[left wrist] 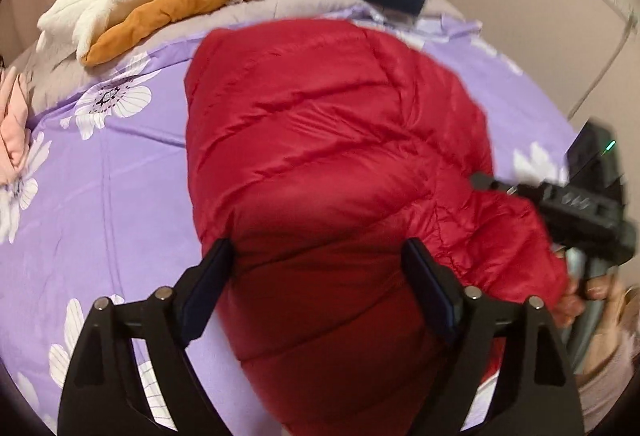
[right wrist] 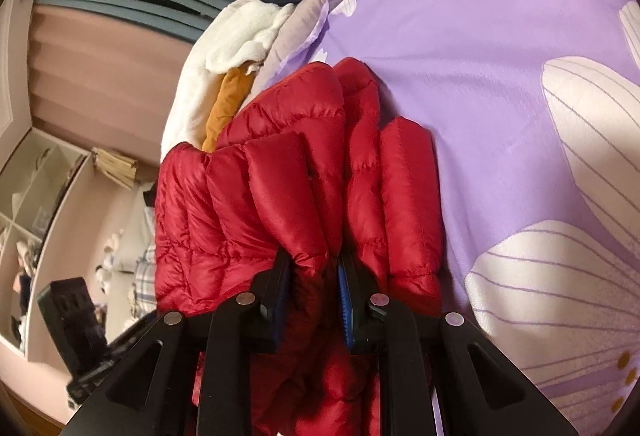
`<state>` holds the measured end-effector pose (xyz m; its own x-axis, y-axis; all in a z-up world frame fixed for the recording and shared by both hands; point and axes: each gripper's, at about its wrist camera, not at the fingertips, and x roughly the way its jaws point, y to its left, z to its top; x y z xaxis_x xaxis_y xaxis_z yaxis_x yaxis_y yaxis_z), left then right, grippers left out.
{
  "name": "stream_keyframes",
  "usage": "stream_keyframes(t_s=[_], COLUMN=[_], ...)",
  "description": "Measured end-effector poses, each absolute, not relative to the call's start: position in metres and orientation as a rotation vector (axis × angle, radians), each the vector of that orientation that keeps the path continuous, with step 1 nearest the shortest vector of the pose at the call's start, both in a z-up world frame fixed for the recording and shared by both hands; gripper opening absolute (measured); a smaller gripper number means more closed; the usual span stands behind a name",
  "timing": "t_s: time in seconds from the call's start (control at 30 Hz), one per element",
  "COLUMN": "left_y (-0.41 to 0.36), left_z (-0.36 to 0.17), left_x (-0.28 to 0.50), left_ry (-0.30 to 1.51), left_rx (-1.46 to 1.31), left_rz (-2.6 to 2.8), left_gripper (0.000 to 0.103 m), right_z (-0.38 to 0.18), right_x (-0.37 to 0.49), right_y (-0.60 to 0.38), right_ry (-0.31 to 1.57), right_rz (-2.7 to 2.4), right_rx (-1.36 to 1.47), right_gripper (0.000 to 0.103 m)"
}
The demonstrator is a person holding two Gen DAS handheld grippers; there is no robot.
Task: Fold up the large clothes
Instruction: 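Fold the held side over the jacket middle with the right gripper, then grip the folded bundle middle with the left gripper while the right gripper withdraws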
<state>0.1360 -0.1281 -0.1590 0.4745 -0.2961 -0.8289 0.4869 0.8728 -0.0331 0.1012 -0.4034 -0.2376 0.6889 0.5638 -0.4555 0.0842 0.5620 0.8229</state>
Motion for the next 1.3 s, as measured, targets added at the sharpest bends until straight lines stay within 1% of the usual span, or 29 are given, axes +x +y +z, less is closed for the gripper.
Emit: stream_keyframes(t_s=[0.07,0.1,0.13,0.17,0.33,0.43,0.53,0.63,0.7,0.73,0.8,1.0,1.1,1.17,1.2,1.3], left_y=[-0.127,-0.127,-0.125,-0.123,-0.123,-0.125,-0.125,-0.125,-0.127,-0.129,-0.132,-0.129,-0.122,-0.118,-0.116,-0.117], left_z=[-0.163,-0.164,-0.164,-0.164,-0.165,-0.164,-0.164,-0.167,-0.170,-0.173,-0.176,-0.179,-0.164,-0.152,-0.146,-0.127], left_x=[0.136,0.137,0.137,0.138,0.140,0.139,0.141,0.142,0.141,0.140,0.138,0.139,0.137,0.139,0.141,0.147], left_ry=[0.969,0.973,0.975,0.978,0.987,0.989,0.993,0.999,0.996,0.991,0.984,0.991,0.985,0.976,0.967,0.925], left_rx=[0.232,0.224,0.215,0.207,0.191,0.195,0.193,0.199,0.221,0.239,0.260,0.272,0.246,0.210,0.192,0.153], left_rz=[-0.481,-0.484,-0.485,-0.486,-0.503,-0.506,-0.510,-0.518,-0.519,-0.518,-0.515,-0.508,-0.516,-0.530,-0.536,-0.549], left_gripper=[0.090,0.090,0.090,0.090,0.091,0.092,0.093,0.094,0.095,0.097,0.099,0.102,0.095,0.088,0.087,0.078], right_z=[-0.226,-0.219,-0.208,-0.198,-0.145,-0.129,-0.135,-0.164,-0.182,-0.186,-0.195,-0.207,-0.205,-0.208,-0.210,-0.211], right_x=[0.096,0.093,0.087,0.082,0.053,0.047,0.050,0.059,0.062,0.063,0.066,0.072,0.068,0.067,0.067,0.067], right_y=[-0.400,-0.399,-0.399,-0.399,-0.377,-0.352,-0.330,-0.317,-0.320,-0.320,-0.325,-0.325,-0.327,-0.329,-0.331,-0.331], right_ry=[0.776,0.767,0.749,0.730,0.601,0.601,0.655,0.770,0.818,0.824,0.832,0.828,0.817,0.812,0.811,0.803], right_rz=[0.297,0.286,0.265,0.247,0.271,0.362,0.389,0.330,0.321,0.319,0.317,0.321,0.332,0.337,0.341,0.343], right_rx=[0.897,0.867,0.830,0.799,0.577,0.487,0.408,0.328,0.335,0.343,0.364,0.372,0.397,0.413,0.423,0.436], right_gripper=[0.019,0.022,0.028,0.029,0.030,0.030,0.030,0.029,0.029,0.027,0.026,0.025,0.025,0.025,0.025,0.025])
